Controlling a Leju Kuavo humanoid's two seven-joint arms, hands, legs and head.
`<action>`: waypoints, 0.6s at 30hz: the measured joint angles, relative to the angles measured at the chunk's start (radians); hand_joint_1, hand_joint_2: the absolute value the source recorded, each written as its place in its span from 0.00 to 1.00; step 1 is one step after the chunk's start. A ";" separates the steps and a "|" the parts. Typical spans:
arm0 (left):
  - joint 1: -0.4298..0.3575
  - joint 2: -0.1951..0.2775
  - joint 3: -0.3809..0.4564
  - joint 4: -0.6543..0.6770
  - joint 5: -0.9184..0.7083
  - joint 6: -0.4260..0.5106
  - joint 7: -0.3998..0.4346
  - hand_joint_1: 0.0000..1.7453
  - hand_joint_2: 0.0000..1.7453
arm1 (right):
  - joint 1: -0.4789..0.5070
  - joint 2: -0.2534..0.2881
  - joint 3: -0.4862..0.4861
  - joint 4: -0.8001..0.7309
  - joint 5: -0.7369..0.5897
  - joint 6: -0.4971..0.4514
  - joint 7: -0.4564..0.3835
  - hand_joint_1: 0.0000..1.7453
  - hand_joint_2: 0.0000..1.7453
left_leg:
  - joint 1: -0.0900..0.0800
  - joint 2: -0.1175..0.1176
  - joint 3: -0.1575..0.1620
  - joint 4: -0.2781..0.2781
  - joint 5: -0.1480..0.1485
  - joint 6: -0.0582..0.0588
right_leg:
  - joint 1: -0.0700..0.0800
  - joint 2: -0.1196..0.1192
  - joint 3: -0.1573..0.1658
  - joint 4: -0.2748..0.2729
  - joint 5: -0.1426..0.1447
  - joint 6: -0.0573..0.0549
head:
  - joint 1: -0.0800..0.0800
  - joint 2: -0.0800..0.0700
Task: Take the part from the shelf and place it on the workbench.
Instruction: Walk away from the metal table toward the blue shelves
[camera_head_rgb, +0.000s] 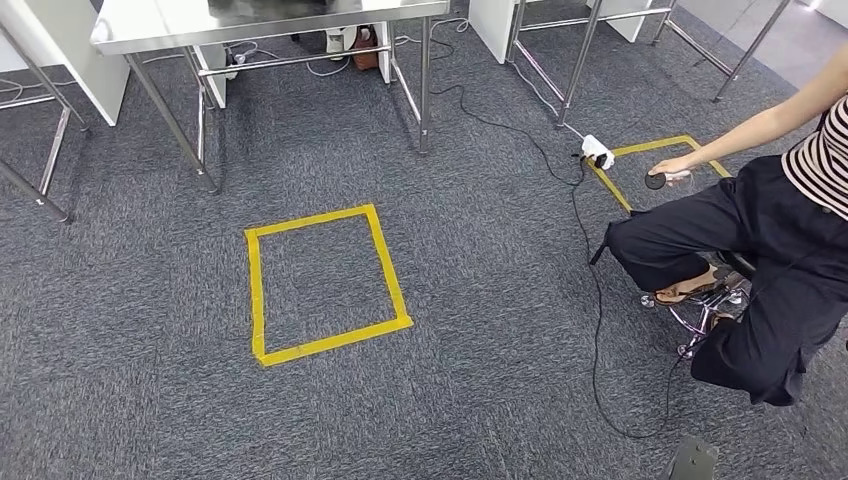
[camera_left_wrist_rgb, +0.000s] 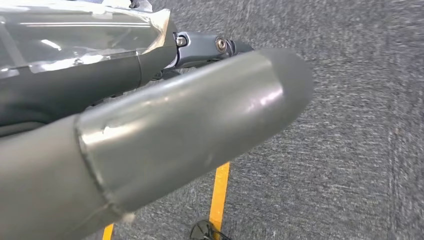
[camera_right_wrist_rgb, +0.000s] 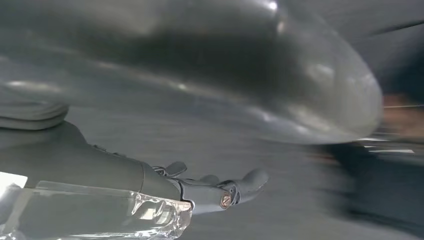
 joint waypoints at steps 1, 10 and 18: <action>0.000 0.001 0.000 0.000 -0.004 0.001 0.001 0.00 0.00 | -0.002 -0.005 -0.007 0.056 0.003 0.007 0.060 0.00 0.00 | -0.002 0.007 0.002 0.001 -0.002 -0.006 | 0.003 -0.007 0.004 -0.015 0.004 -0.010 | -0.001 0.000; 0.002 0.008 -0.001 0.000 -0.021 0.010 0.001 0.00 0.00 | 0.019 -0.008 -0.041 0.314 0.014 0.044 0.302 0.00 0.00 | 0.012 -0.095 -0.109 0.284 -0.157 -0.041 | -0.008 0.102 -0.003 -0.014 0.026 -0.057 | -0.010 0.000; -0.001 0.010 -0.005 0.000 -0.024 0.012 0.002 0.00 0.00 | 0.014 -0.006 -0.041 0.369 0.033 0.044 0.345 0.00 0.00 | 0.013 -0.144 0.006 0.022 -0.024 -0.023 | -0.002 0.194 -0.027 -0.003 0.036 -0.029 | -0.008 0.000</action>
